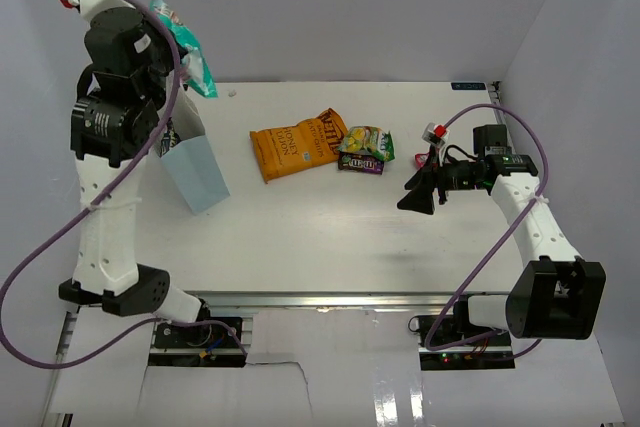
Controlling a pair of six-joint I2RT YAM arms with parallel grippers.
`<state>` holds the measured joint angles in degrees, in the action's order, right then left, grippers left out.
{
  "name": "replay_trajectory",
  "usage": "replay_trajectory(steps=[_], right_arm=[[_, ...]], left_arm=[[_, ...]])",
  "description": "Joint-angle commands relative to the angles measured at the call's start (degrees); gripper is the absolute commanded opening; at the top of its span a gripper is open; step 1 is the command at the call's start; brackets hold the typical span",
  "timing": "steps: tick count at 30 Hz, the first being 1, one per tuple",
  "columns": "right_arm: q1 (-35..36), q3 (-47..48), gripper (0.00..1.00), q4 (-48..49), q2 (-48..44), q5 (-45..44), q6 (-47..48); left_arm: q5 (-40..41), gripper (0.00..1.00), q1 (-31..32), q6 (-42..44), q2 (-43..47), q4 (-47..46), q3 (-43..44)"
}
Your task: Place the snacks into the paper bag
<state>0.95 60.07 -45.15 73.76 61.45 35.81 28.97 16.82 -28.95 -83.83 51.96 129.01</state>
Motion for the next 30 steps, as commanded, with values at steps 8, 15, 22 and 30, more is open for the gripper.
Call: replay_trajectory(steps=[8, 15, 22, 30], right_arm=[[-2.62, -3.38, 0.84, -1.00, -0.72, -0.63, 2.95], [-3.06, -3.56, 0.84, -0.65, 0.25, -0.72, 2.86], [-3.67, -1.36, 0.84, -0.91, 1.39, -2.30, 2.33], [-4.03, -0.48, 0.84, -0.74, 1.48, -5.89, 1.11]], left_arm=[[-6.56, 0.00, -16.02, 4.69, -3.97, -0.72, -0.16], [-8.66, 0.00, -19.28, 6.88, -0.64, -5.10, -13.76], [-13.06, 0.01, -21.39, 9.26, -0.63, -10.04, -24.06], [-18.24, 0.84, -22.18, 6.89, -1.07, -10.92, -24.51]])
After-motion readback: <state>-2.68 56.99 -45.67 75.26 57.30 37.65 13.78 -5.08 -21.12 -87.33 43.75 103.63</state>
